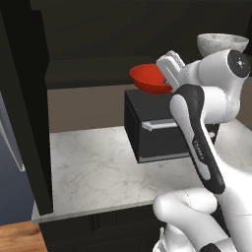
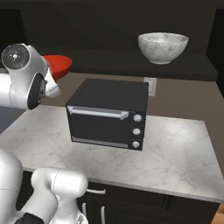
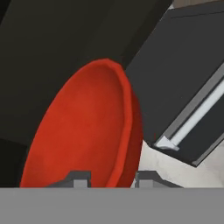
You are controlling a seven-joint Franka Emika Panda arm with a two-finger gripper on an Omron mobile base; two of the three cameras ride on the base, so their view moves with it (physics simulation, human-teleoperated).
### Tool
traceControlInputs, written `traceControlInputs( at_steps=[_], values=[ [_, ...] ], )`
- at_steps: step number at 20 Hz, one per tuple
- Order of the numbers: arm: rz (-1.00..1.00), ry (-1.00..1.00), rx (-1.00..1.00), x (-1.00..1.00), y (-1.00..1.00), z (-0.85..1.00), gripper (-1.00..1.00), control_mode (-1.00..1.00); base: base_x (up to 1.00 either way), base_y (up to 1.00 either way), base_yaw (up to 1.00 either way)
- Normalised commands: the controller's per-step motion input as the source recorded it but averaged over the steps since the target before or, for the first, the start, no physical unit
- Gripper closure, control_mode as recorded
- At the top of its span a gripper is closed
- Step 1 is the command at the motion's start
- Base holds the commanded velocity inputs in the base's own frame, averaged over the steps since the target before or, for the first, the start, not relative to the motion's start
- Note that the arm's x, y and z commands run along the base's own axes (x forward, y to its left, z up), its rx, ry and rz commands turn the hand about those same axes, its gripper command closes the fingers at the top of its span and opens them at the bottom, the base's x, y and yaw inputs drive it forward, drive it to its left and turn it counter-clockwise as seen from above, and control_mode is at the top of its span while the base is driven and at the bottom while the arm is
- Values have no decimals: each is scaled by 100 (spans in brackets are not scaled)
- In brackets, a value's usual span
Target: Take the smaller bowl and place it next to the appetizer plate on the dining counter , and place the larger bowl next to the plate with cooked food.
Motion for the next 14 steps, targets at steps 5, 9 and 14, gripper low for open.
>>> traceControlInputs(
  at_steps=[5,9,14],
  values=[
    [-1,0,0,-100,-82,-21,100,-100,0,0,0],
    [-8,0,0,-76,-76,-14,100,-100,0,0,0],
    [-5,-5,0,-71,-42,-11,100,100,-20,-9,-1]
  ],
)
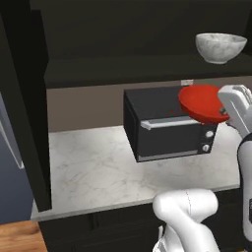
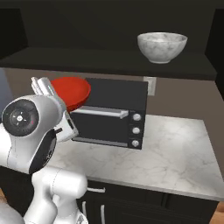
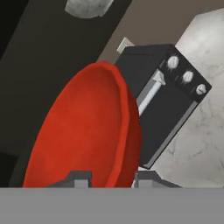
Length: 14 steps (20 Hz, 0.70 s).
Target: Take the smaller bowl and place it next to the appetizer plate on the dining counter , and place the larger bowl next to the plate with cooked food.
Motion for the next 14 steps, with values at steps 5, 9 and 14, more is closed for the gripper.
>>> traceControlInputs(
  at_steps=[5,9,14],
  values=[
    [0,0,0,0,0,0,100,100,-100,-25,-1],
    [0,0,0,0,0,0,100,100,-100,1,19],
    [0,0,0,0,0,0,100,100,-100,36,26]
  ],
)
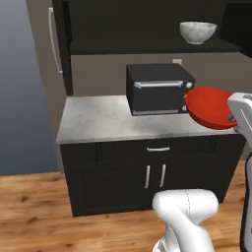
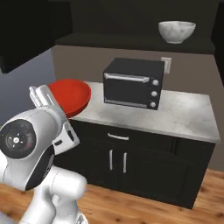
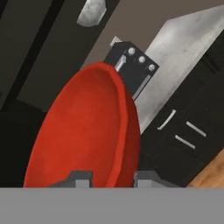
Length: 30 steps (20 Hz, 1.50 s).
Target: Take the smaller bowl and place it next to the appetizer plate on the dining counter , and place the larger bowl next to the plate with cooked food.
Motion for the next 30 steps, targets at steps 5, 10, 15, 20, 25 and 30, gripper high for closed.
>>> traceControlInputs(
  at_steps=[5,10,15,20,25,30],
  values=[
    [0,0,0,0,0,0,100,100,-96,68,54],
    [0,0,0,0,0,0,100,100,-8,42,95],
    [0,0,0,0,0,0,100,100,0,5,100],
    [0,0,0,0,0,0,100,100,0,8,100],
    [0,0,0,0,0,0,100,100,0,16,100],
    [0,0,0,0,0,0,100,100,0,16,99]
  ],
)
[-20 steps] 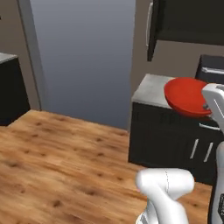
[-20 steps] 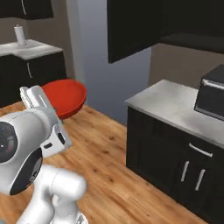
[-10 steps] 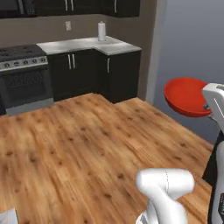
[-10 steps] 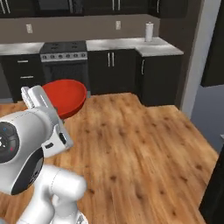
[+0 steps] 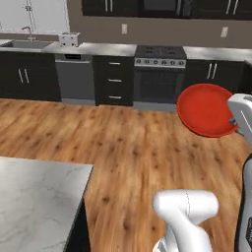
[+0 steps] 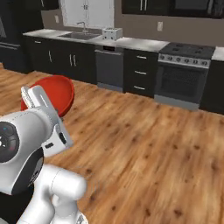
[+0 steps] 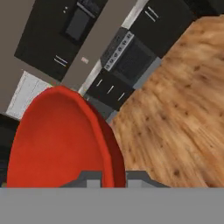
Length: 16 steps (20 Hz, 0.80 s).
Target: Take the smaller bowl and place it next to the appetizer plate on the dining counter , and place the larger bowl next to the plate with cooked food.
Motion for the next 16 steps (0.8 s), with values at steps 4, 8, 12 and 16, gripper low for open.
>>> traceControlInputs(
  at_steps=[4,8,12,16],
  values=[
    [0,0,0,0,0,0,100,100,0,0,100],
    [0,0,0,0,0,0,100,100,-13,-7,100],
    [0,0,0,0,0,0,100,100,-46,-31,86],
    [0,0,0,0,0,0,100,100,-64,6,55]
  ],
)
